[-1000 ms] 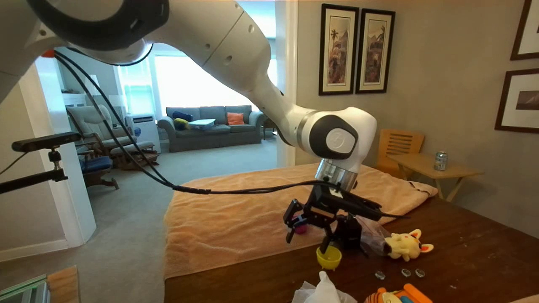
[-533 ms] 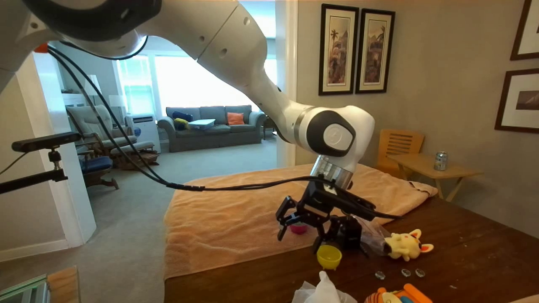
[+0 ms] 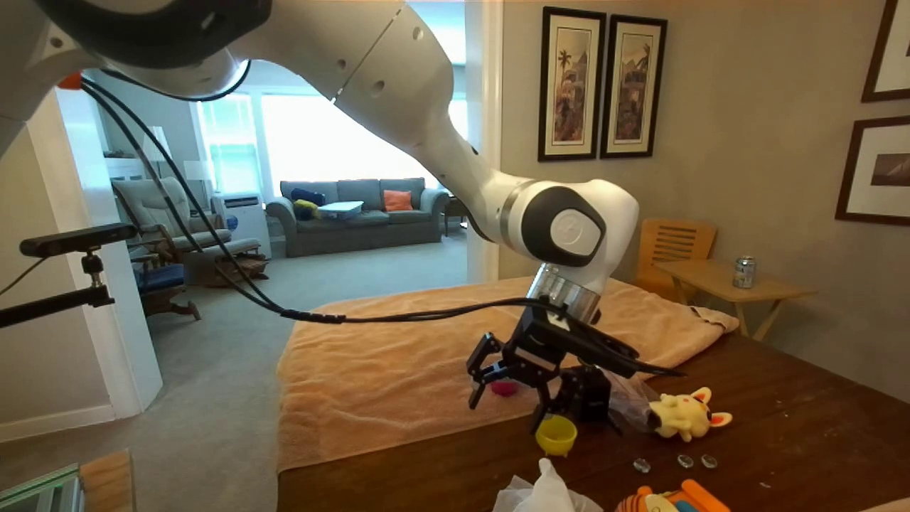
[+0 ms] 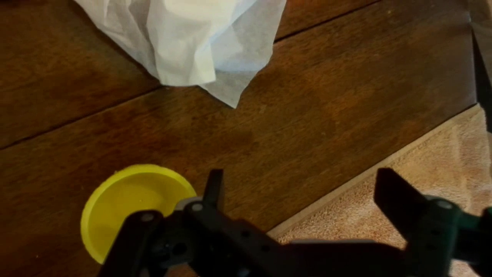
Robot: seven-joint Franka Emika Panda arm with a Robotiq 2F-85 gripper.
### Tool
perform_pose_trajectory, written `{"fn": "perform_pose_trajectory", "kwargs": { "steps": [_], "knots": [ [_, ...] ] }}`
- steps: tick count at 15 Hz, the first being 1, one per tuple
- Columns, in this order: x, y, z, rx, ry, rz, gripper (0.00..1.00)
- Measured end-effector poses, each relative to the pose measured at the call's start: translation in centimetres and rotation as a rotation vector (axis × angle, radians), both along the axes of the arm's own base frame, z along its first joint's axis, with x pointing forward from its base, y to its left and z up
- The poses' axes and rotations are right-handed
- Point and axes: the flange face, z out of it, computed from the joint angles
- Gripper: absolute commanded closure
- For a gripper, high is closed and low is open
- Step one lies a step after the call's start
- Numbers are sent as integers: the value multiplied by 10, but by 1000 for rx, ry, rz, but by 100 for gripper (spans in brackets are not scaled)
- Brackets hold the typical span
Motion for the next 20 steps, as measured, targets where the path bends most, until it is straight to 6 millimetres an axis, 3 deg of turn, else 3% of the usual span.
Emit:
{"fn": "perform_pose_trajectory", "kwargs": {
  "steps": [7, 14, 20],
  "knots": [
    [-4, -21, 2, -5, 3, -45, 0],
    [3, -23, 8, 1, 38, -73, 0],
    [15, -29, -4, -11, 38, -95, 0]
  ]
}}
